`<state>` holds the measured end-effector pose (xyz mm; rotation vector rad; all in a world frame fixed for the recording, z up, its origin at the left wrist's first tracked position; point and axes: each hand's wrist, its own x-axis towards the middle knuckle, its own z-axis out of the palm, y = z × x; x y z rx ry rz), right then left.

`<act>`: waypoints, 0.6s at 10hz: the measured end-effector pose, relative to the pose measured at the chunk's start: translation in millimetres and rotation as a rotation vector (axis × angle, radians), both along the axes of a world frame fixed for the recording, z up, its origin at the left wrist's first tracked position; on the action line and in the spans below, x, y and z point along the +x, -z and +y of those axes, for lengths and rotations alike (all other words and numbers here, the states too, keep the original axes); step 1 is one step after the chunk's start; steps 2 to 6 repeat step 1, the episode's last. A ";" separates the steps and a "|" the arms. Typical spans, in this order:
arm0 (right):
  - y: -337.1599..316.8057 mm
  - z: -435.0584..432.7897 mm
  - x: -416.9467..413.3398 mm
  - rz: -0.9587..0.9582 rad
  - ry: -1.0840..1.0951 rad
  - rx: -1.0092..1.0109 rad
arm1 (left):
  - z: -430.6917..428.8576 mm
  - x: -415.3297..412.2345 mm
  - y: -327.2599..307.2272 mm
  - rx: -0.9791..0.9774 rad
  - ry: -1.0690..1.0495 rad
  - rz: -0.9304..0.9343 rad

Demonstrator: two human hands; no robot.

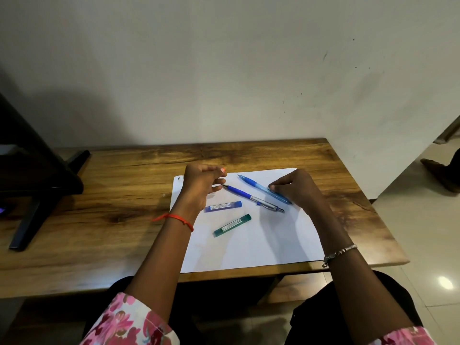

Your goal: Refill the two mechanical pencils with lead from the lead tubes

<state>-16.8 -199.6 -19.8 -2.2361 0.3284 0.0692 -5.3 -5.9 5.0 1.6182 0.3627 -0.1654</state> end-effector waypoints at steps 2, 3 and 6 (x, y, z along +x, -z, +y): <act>-2.3 0.8 -1.3 -0.007 0.049 0.037 | -3.0 -2.6 0.7 0.022 -0.012 -0.022; -2.3 0.8 -1.3 -0.007 0.049 0.037 | -3.0 -2.6 0.7 0.022 -0.012 -0.022; -2.3 0.8 -1.3 -0.007 0.049 0.037 | -3.0 -2.6 0.7 0.022 -0.012 -0.022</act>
